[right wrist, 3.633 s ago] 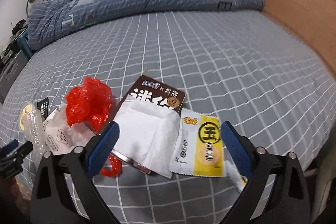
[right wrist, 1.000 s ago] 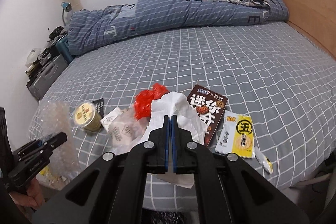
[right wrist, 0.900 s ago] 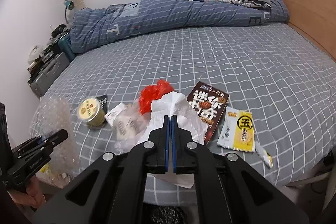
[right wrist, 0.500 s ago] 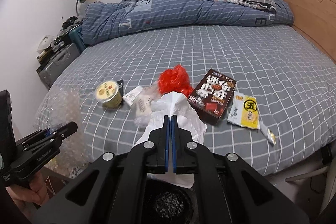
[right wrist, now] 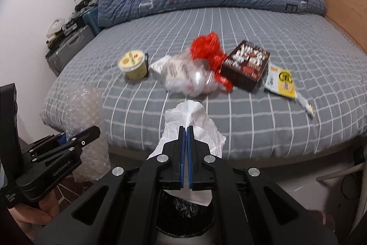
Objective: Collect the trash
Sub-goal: 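Carry the bubble wrap and tissue down toward the black trash bin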
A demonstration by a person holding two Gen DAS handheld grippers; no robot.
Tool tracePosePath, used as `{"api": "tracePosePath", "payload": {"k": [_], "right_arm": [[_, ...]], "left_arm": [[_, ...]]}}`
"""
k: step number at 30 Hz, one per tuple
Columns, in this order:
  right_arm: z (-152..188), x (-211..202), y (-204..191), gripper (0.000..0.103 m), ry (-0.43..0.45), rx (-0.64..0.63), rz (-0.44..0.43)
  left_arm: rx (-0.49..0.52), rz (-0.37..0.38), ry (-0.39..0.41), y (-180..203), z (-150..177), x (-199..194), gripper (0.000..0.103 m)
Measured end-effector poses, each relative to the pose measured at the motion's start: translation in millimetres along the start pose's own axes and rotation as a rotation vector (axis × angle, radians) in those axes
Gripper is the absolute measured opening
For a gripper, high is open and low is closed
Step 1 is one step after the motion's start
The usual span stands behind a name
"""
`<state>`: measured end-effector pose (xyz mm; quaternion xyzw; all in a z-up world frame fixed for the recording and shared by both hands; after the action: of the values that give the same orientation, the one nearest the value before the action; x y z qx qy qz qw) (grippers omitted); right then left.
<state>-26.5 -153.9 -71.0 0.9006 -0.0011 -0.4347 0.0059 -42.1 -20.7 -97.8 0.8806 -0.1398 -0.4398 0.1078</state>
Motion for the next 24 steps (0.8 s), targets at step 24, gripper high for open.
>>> {"api": "tracePosePath", "payload": {"k": [24], "right_arm": [[111.0, 105.4, -35.6, 0.002, -0.240, -0.056, -0.008]], "left_arm": [[-0.095, -0.038, -0.187, -66.6, 98.9, 84.6, 0.022]]}}
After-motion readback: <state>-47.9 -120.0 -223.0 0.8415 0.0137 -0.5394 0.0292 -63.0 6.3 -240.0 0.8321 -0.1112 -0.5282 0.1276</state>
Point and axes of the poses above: each gripper's, at about its wrist camera, not at the fingertips, and x roughly the way its jaws point, y to its right, z to its underside, the point moved 8 cm from there along x, roughly the way its jaws point, and after that the axes turned 14 degrees about z, right-handed, at the moved point
